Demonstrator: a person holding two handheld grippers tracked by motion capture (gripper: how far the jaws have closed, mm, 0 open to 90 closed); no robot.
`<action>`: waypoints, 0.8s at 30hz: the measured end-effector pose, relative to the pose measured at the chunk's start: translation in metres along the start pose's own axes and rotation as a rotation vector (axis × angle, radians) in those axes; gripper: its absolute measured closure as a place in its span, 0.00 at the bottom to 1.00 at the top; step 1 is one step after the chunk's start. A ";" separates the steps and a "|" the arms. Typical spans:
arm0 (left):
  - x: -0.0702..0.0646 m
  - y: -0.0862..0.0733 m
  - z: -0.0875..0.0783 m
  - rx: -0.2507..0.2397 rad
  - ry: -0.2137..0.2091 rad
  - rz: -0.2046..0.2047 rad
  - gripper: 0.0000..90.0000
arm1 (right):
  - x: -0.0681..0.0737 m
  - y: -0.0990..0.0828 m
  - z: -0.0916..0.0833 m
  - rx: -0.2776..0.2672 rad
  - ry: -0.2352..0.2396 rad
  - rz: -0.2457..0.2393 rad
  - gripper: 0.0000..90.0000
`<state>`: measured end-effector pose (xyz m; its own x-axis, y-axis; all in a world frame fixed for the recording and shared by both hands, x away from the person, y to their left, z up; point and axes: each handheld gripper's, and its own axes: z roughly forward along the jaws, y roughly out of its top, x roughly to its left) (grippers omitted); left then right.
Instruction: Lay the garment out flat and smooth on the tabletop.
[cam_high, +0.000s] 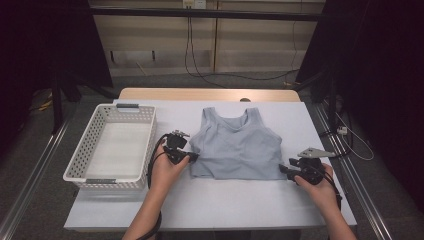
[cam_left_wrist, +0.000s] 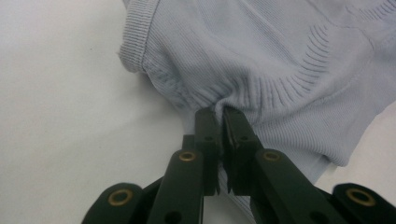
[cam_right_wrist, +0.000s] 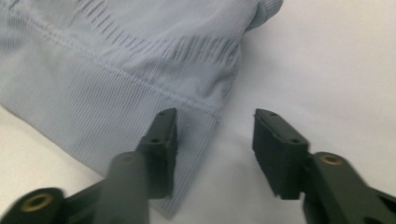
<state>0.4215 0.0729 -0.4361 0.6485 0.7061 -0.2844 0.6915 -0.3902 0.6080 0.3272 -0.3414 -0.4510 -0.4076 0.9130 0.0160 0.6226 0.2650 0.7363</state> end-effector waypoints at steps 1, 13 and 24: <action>0.000 0.000 0.000 -0.002 0.001 0.001 0.95 | 0.000 -0.001 0.001 0.008 0.007 -0.003 0.63; 0.001 -0.001 -0.003 -0.006 0.006 -0.002 0.95 | 0.006 0.001 0.002 0.031 0.035 -0.007 0.98; -0.005 -0.004 -0.011 -0.037 -0.008 -0.022 0.69 | 0.007 0.001 -0.003 0.027 0.016 -0.020 0.98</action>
<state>0.4121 0.0779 -0.4289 0.6363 0.7091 -0.3039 0.6931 -0.3525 0.6287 0.3224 -0.3361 -0.4482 -0.4311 0.9022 0.0124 0.6318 0.2920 0.7180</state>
